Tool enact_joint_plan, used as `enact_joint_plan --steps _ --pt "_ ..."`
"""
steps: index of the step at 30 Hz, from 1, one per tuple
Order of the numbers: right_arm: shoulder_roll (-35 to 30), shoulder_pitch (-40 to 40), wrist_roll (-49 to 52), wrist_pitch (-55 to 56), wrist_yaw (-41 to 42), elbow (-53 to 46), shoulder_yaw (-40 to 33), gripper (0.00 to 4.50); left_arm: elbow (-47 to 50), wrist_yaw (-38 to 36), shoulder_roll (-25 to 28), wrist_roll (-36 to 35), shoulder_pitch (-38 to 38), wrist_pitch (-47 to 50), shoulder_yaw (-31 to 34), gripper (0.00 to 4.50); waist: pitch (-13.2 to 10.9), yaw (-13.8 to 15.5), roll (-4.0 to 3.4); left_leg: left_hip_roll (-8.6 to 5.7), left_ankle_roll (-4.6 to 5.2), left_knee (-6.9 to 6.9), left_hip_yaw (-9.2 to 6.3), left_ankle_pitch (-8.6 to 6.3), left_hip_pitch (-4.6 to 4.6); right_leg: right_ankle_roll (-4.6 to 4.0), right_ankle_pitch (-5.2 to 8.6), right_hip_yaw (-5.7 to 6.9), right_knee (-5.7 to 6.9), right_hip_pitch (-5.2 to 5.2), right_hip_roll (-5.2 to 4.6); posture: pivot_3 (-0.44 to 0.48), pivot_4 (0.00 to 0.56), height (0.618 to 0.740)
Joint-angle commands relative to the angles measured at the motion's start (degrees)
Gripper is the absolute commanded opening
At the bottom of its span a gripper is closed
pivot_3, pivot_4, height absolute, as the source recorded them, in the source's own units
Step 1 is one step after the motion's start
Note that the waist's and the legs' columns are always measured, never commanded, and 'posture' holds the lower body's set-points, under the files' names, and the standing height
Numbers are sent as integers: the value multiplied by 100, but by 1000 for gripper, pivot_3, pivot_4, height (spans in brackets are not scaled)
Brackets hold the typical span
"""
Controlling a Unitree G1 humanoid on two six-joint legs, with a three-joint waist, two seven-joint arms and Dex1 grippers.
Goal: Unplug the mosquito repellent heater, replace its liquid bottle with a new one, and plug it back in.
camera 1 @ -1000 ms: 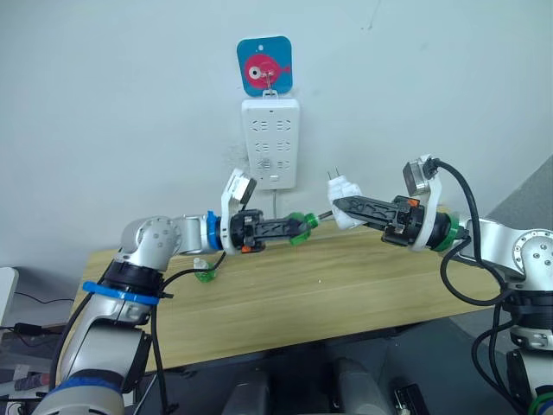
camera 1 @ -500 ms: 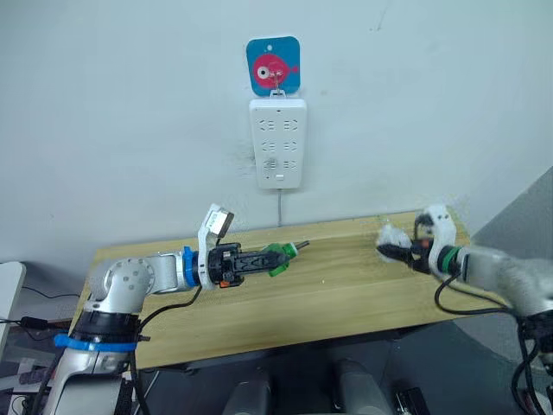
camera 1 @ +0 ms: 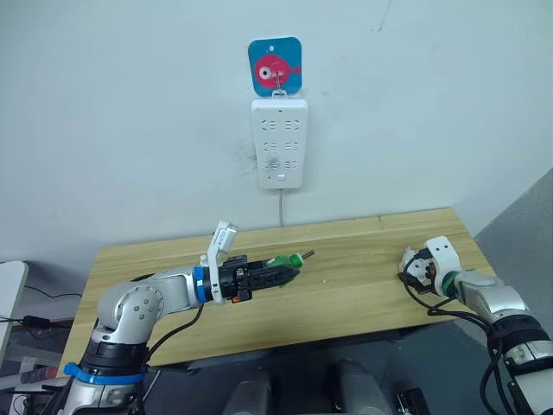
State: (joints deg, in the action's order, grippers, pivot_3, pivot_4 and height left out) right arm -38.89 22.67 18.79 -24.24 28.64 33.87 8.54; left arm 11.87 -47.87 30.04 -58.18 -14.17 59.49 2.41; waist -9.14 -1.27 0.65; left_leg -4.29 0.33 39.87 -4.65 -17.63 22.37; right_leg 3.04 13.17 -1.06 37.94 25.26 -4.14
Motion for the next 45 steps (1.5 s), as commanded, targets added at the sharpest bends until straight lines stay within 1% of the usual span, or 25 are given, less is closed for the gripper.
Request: enact_joint_plan --steps 1,3,5,7,8,9,10,11,14,16,18,23,27,28,30,34,36,38,44,45 --pt "-250 -183 40 -309 250 -1197 -391 4480 229 -40 -19 584 2 -713 -115 2290 0 8 0 0 0 0 -1 0 0 0 0 1 1 0 0 20 164 740" --pt "-322 -354 273 -757 371 -2098 -577 4480 224 -132 -25 1449 54 -1693 -405 2290 0 22 -1 0 -1 -2 -3 0 0 0 0 2 -1 0 -2 12 165 740" --pt "-75 -416 1332 -1935 365 -3127 -1094 4480 92 82 -256 2214 1 -2694 -551 2290 -1 61 -1 2 -1 -2 -2 -1 0 0 0 1 -7 -2 -2 1 165 740" --pt "408 -305 2769 -3418 -31 -3821 -1810 4480 -102 194 -430 3012 -48 -3790 -729 2290 0 67 0 7 -1 -3 -3 -1 1 -2 -1 0 -17 -7 -4 -6 164 740" --pt "677 -222 3432 -3999 -289 -4000 -2123 4480 -206 189 -500 3290 -61 -4213 -798 2290 0 68 0 12 -2 -3 -5 -1 0 -3 -2 0 -19 -9 -3 -6 164 740" --pt "947 -136 4032 -4462 -588 -4110 -2384 4480 -315 183 -562 3524 -74 -4593 -855 2290 0 78 0 15 -2 -3 -9 -2 0 -5 -3 -2 -22 -11 -4 -6 164 740" --pt "1146 -73 4422 -4789 -847 -4180 -2586 4480 -406 167 -613 3669 -80 -4854 -885 2290 -1 92 0 15 -3 -7 -11 -2 1 -5 -3 -5 -22 -11 -4 -6 164 740" --pt "1445 -7 5020 -4965 -1222 -4244 -2671 4480 -488 197 -685 3817 -115 -5133 -911 2290 0 105 0 14 -2 -7 -12 -2 1 -5 -3 -6 -23 -10 -5 -12 164 740" --pt "2222 136 6377 -5032 -2537 -4220 -2699 4480 -578 251 -857 4088 -183 -5652 -993 2290 -1 115 0 8 -1 -7 -13 -3 5 -5 -3 -4 -25 -8 -10 -12 164 740" --pt "2481 236 6946 -4859 -3267 -4180 -2584 4480 -495 293 -981 4081 -199 -5640 -1015 2290 0 127 -1 4 -1 -5 -14 -2 5 -5 -3 -4 -22 -8 -14 -8 161 740" --pt "2563 326 7338 -4703 -3744 -4168 -2448 4480 -377 312 -1052 4090 -203 -5617 -1035 2290 0 127 -1 -2 0 -2 -15 -2 6 -5 -3 3 -19 -8 -16 -2 160 740" --pt "2512 418 7726 -4448 -4202 -4113 -2089 4480 -273 296 -1088 4183 -160 -5664 -1145 2290 0 107 -1 1 1 -3 -10 -3 2 -4 -3 11 -6 -4 -8 14 159 740" --pt "2380 483 7728 -4348 -4166 -4084 -1865 4480 -221 322 -1101 4204 -92 -5668 -1177 2290 0 107 -1 2 2 -3 -9 -3 2 -4 -3 11 -2 -3 2 22 159 740" --pt "2370 494 7758 -4307 -4179 -4073 -1819 4316 -186 329 -1100 4201 -72 -5658 -1186 2290 0 106 -1 2 3 -3 -9 -3 2 -4 -3 12 -2 -3 6 22 159 740" --pt "2353 517 7829 -4230 -4195 -4056 -1742 3841 -134 334 -1096 4196 -41 -5644 -1198 2290 0 106 -1 2 4 -3 -9 -4 2 -4 -3 13 -2 -3 8 28 157 740" --pt "2307 538 7961 -4122 -4207 -4047 -1630 2397 -83 344 -1099 4186 -15 -5619 -1190 2290 0 108 -1 2 4 -3 -10 -4 2 -4 -3 13 -3 -4 8 31 155 740" --pt "2277 536 7993 -4069 -4231 -4043 -1585 1559 -37 342 -1099 4175 -4 -5595 -1194 2290 0 113 -1 2 4 -3 -9 -4 2 -4 -3 12 -3 -4 9 31 155 740" --pt "2250 532 8058 -4026 -4231 -4046 -1544 836 -11 342 -1103 4171 -6 -5581 -1200 2290 0 113 -1 1 4 -3 -10 -4 2 -4 -3 14 -3 -4 10 31 152 740" --pt "2198 501 8139 -3859 -4253 -4049 -1486 803 -14 288 -1100 4102 -41 -5501 -1191 2290 0 113 -1 2 4 -3 -9 -4 2 -3 -3 14 -4 -4 10 28 150 740" --pt "2192 469 8080 -3805 -4239 -4039 -1521 803 -7 212 -1039 4122 -42 -5526 -1210 3030 0 113 -1 2 5 -3 -9 -4 2 -3 -3 14 -4 -4 10 29 151 740"
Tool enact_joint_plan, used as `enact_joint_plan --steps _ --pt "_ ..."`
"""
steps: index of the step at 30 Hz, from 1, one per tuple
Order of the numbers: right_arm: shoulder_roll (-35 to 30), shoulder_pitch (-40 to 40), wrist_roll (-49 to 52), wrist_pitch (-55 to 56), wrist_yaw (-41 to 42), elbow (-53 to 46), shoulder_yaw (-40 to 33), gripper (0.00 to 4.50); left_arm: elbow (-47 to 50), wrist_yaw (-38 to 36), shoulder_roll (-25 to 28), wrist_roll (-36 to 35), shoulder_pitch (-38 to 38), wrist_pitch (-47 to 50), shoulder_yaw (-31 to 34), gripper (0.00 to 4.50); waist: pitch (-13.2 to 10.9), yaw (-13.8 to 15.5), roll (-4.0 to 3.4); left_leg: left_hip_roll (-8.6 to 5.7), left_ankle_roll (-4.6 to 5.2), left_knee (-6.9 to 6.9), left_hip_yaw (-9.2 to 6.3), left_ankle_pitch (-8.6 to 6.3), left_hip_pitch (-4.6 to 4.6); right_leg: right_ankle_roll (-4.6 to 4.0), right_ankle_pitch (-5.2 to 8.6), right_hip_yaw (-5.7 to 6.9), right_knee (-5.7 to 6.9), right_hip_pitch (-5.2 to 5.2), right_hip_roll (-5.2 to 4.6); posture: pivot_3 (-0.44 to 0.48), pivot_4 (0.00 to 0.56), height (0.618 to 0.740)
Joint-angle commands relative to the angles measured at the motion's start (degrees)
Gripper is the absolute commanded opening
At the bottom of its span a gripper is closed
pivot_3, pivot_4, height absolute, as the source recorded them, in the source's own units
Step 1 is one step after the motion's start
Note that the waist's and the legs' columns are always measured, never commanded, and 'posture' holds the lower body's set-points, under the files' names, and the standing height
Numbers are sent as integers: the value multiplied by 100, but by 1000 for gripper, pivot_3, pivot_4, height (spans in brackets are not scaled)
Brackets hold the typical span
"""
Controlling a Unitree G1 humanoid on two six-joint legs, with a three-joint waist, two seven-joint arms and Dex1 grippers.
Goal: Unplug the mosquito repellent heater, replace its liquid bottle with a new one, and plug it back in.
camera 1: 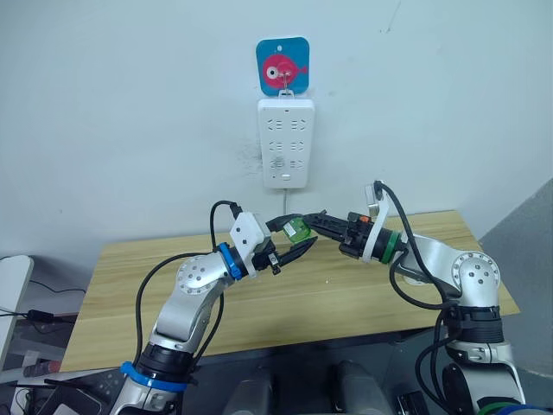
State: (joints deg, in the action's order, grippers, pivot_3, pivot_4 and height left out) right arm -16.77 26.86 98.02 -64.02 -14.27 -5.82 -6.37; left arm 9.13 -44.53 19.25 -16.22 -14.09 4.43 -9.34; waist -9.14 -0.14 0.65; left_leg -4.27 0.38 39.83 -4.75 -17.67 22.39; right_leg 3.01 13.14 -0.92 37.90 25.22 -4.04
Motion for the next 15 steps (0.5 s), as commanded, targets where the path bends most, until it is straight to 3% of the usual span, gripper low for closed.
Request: enact_joint_plan --steps 1,5,7,11,15 --pt "-23 -10 25 257 142 -45 -100 803 275 -155 81 -68 -43 -12 -33 3297 0 0 0 0 0 0 0 0 0 0 0 0 0 0 0 29 151 740" --pt "-217 -280 -1179 757 830 201 -169 803 325 -286 250 -111 -2 185 -1 4500 0 6 0 -1 3 -1 0 -1 0 0 0 2 -1 -2 3 32 152 740" --pt "-443 -374 -2353 1302 1503 382 107 803 358 -412 397 -110 17 291 -11 4500 0 10 0 -3 6 0 3 -3 0 1 0 2 -3 -3 5 33 154 740" --pt "-1115 -341 -5728 3568 2914 1339 1646 803 338 -481 566 -83 -78 674 -64 4500 0 -12 0 -2 7 0 18 -4 -7 3 2 -1 -2 -1 9 30 157 740" --pt "-1102 -198 -7483 5193 3416 2437 2200 803 314 -578 604 -80 -174 884 -115 4500 -1 -26 1 2 5 -3 18 -2 -9 3 2 -3 0 2 9 34 157 740"
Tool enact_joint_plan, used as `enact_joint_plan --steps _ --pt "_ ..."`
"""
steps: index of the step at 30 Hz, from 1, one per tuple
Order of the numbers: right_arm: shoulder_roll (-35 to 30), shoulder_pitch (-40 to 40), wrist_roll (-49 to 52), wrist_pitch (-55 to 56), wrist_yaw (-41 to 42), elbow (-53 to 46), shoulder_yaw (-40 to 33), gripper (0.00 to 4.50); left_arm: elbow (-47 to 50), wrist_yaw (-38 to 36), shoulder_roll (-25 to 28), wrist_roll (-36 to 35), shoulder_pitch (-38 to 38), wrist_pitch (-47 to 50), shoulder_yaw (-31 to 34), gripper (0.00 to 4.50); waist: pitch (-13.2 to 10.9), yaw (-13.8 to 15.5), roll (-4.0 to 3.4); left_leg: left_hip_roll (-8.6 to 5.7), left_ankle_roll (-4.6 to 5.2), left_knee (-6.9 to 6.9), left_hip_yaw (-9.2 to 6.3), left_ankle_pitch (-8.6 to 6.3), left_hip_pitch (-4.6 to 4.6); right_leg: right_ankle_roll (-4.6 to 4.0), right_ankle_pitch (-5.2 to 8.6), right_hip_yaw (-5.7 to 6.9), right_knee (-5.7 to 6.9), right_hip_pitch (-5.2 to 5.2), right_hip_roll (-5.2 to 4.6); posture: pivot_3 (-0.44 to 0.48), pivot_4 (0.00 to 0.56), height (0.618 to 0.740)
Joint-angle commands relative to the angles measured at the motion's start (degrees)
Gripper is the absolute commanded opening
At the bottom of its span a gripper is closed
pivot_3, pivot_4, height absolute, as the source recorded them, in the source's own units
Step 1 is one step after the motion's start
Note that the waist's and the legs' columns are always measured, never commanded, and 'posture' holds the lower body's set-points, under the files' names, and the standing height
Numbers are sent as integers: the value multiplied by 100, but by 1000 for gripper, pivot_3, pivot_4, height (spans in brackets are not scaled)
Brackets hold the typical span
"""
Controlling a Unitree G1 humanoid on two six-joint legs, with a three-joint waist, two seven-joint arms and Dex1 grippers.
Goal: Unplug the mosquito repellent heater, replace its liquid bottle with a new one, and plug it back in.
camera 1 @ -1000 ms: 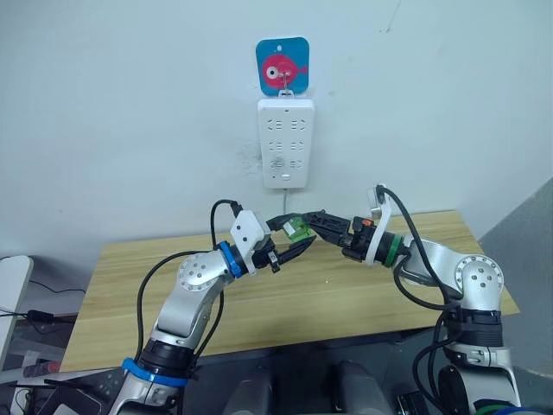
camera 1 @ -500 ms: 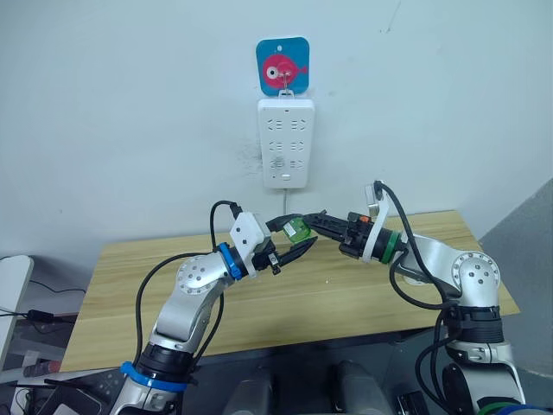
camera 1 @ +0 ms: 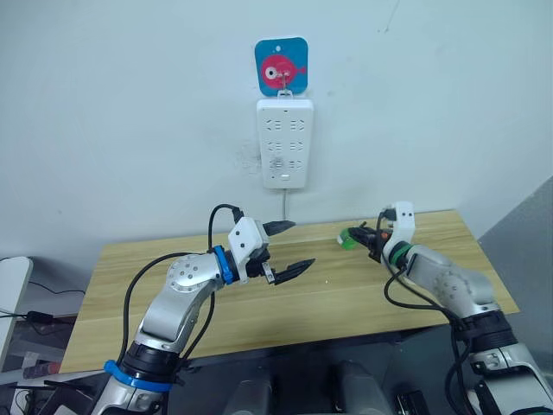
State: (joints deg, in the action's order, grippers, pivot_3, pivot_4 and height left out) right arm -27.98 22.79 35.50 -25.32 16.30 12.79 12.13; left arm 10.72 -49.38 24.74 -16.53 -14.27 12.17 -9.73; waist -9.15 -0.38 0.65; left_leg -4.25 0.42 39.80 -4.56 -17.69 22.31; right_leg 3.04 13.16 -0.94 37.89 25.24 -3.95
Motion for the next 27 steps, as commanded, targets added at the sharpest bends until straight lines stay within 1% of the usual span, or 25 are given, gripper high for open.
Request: enact_joint_plan --steps 1,3,5,9,11,12,13,14,15,16,17,19,20,21,22,24,25,27 --pt "51 272 -1675 1809 408 979 472 803 135 -146 74 -35 -195 174 -116 4500 0 -3 1 1 0 0 -1 0 0 0 0 0 0 0 -1 34 157 740" --pt "200 397 -2240 2517 686 1815 653 803 37 -274 107 9 -302 312 -253 4500 0 9 0 -3 -2 0 -1 1 -1 0 0 -1 -2 -2 -2 37 157 740" --pt "392 541 -2480 2848 805 2518 564 803 -133 -286 50 120 -438 254 -349 4500 0 12 1 -3 -3 -2 -2 1 -8 0 0 -1 -7 -8 -2 37 157 740" --pt "553 787 -2946 3286 854 3393 387 803 -285 -310 -32 169 -617 273 -443 4500 -1 3 1 -4 -3 -5 0 1 -15 -1 0 -8 -11 -11 -3 42 159 740" --pt "577 867 -3105 3416 840 3654 290 1538 -323 -286 -66 157 -652 282 -440 4500 0 9 1 -4 -4 -5 -3 2 -17 -1 -1 -6 -11 -14 -4 42 159 740" --pt "589 892 -3162 3469 856 3744 246 1810 -329 -281 -72 151 -656 286 -439 4500 0 13 1 -3 -4 -5 -5 1 -18 -1 0 -5 -10 -15 -4 42 159 740" --pt "593 895 -3177 3502 912 3778 177 2216 -320 -283 -63 140 -636 289 -431 4500 0 13 0 -3 -4 -7 -7 1 -19 -1 0 -4 -11 -16 -4 42 159 740" --pt "586 883 -3183 3522 974 3757 118 2511 -309 -284 -43 130 -596 283 -413 4500 0 13 1 -3 -4 -8 -5 1 -20 -1 0 -6 -11 -15 -4 42 159 740" --pt "577 864 -3188 3534 1039 3715 59 2986 -287 -277 -25 117 -555 290 -391 4500 0 13 1 -4 -4 -8 -6 1 -20 -1 0 -6 -11 -16 -5 42 166 740" --pt "555 825 -3179 3525 1112 3606 5 3222 -264 -254 2 100 -494 296 -340 4500 -1 13 1 -4 -4 -8 -6 1 -20 -1 0 -6 -11 -16 -5 42 166 740" --pt "510 746 -3149 3484 1231 3380 -43 3656 -232 -200 39 77 -410 309 -248 4500 -1 12 1 -4 -4 -8 -5 1 -20 -1 0 -6 -11 -15 -6 41 169 740" --pt "422 555 -3082 3353 1465 2852 -137 4345 -156 -100 115 16 -234 355 -50 4500 -2 6 -1 -2 -4 -12 -5 1 -20 -1 0 -8 -11 -13 -10 41 170 740" --pt "386 452 -3044 3248 1562 2560 -186 4447 -120 -51 154 -6 -145 370 54 4500 -2 6 -2 -1 -4 -12 -5 1 -19 -1 0 -8 -10 -12 -11 41 170 740" --pt "325 310 -2989 3089 1666 2161 -230 4447 -77 51 202 -20 -4 355 220 4500 -4 7 -2 -1 -4 -12 -6 1 -19 -1 0 -8 -9 -11 -12 41 176 740" --pt "234 119 -2907 2865 1786 1590 -272 4447 -18 213 256 -58 238 338 509 4500 -5 8 -2 0 -4 -13 -7 1 -19 -1 0 -9 -9 -10 -13 41 181 740" --pt "-22 -233 -2690 2257 2180 192 -243 4447 -35 854 237 76 886 -49 1306 4500 -12 4 -11 3 -4 -14 -8 0 -19 -2 0 -10 -10 -9 -17 45 197 740" --pt "-118 -314 -2558 1839 2363 -444 -187 4447 -78 1175 147 95 1184 -207 1686 4500 -31 -1 -19 5 -5 -20 -8 -2 -23 -2 0 -13 -12 -9 -20 47 205 740" --pt "-175 -305 -2302 1057 2549 -1385 -99 4447 -140 1651 -11 235 1688 -563 2139 4500 -60 -13 -14 10 -4 -24 -5 -4 -25 -4 1 -12 -16 -6 -20 45 224 740"
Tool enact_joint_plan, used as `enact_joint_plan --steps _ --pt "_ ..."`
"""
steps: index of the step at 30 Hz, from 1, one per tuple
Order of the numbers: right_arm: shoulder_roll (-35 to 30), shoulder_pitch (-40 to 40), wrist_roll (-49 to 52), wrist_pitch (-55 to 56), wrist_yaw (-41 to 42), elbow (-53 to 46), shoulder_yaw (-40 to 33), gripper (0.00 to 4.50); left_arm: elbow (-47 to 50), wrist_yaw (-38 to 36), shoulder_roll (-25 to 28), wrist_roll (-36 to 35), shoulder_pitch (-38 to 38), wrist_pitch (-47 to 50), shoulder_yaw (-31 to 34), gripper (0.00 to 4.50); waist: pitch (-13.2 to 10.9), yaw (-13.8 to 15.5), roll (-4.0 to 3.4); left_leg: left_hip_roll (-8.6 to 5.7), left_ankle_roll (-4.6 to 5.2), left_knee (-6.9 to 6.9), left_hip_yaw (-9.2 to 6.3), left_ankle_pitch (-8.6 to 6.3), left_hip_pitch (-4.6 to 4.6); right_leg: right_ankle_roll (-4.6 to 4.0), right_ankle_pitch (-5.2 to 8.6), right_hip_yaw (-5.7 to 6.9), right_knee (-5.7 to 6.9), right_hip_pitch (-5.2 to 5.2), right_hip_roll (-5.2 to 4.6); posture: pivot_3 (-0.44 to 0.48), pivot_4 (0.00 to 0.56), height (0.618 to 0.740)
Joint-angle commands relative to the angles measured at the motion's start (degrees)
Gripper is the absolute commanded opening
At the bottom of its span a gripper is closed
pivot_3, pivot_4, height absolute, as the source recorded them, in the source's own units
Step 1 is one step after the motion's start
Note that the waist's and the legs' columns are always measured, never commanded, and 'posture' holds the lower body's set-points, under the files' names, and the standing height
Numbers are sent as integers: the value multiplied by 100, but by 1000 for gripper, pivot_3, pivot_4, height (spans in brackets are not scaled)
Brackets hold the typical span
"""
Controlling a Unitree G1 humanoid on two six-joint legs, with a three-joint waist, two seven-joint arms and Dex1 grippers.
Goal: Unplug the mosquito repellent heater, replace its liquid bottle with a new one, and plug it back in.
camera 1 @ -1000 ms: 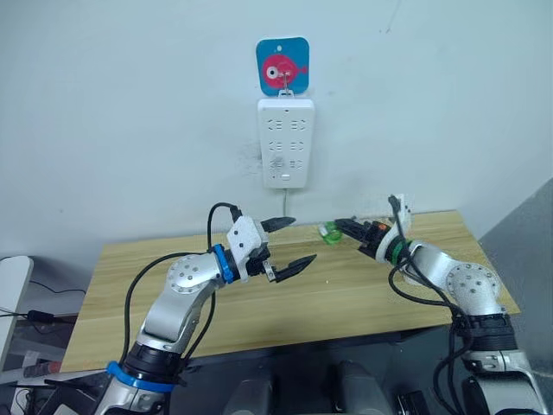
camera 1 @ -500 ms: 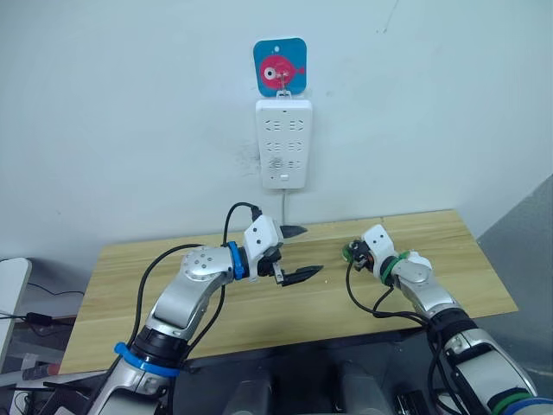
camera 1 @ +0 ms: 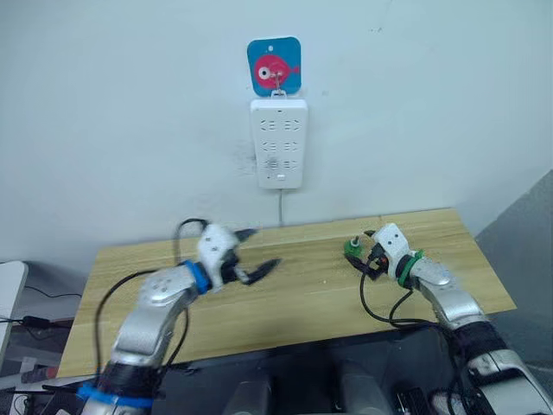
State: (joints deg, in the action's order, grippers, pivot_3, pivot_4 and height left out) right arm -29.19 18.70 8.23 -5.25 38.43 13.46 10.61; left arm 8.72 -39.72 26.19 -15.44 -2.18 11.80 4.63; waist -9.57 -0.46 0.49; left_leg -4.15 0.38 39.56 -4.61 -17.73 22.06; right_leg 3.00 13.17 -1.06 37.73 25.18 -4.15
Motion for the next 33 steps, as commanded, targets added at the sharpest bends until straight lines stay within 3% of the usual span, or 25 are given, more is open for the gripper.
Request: enact_joint_plan --steps 1,5,9,22,30,33 --pt "-8 207 562 -1353 385 -1841 127 4447 3 882 -246 208 738 -719 858 4500 -37 -4 3 5 0 0 0 -1 -3 -1 0 3 0 -2 0 45 229 740" --pt "263 748 1136 -2736 588 -2918 428 4447 -242 1573 -716 491 1519 -1322 1179 4500 -161 31 16 12 19 0 -15 -13 -15 -8 2 7 -8 -28 -6 49 264 740" --pt "502 1249 1402 -3491 745 -3200 730 4447 -955 1834 -1104 519 1558 -1654 1112 4500 -278 179 26 8 19 2 -66 -13 -10 -23 -8 55 -59 -35 -10 54 288 740" --pt "590 1809 1450 -4110 819 -3296 864 4447 -4749 2287 -1395 1088 -747 -3305 635 4500 -424 70 43 -11 -20 5 -137 9 0 -31 -18 162 -70 -82 -30 29 300 740" --pt "751 1895 1459 -4227 690 -3377 814 4447 -5387 2701 -1357 1266 -998 -3737 556 4500 -427 15 43 -14 -21 -2 -139 10 -1 -30 -18 171 -70 -80 -49 11 294 740" --pt "751 1852 1425 -4212 687 -3388 836 4500 -5554 2771 -1297 1362 -1120 -3812 493 3961 -427 18 43 -18 -20 -2 -138 9 -1 -30 -18 172 -72 -81 -52 16 290 740"
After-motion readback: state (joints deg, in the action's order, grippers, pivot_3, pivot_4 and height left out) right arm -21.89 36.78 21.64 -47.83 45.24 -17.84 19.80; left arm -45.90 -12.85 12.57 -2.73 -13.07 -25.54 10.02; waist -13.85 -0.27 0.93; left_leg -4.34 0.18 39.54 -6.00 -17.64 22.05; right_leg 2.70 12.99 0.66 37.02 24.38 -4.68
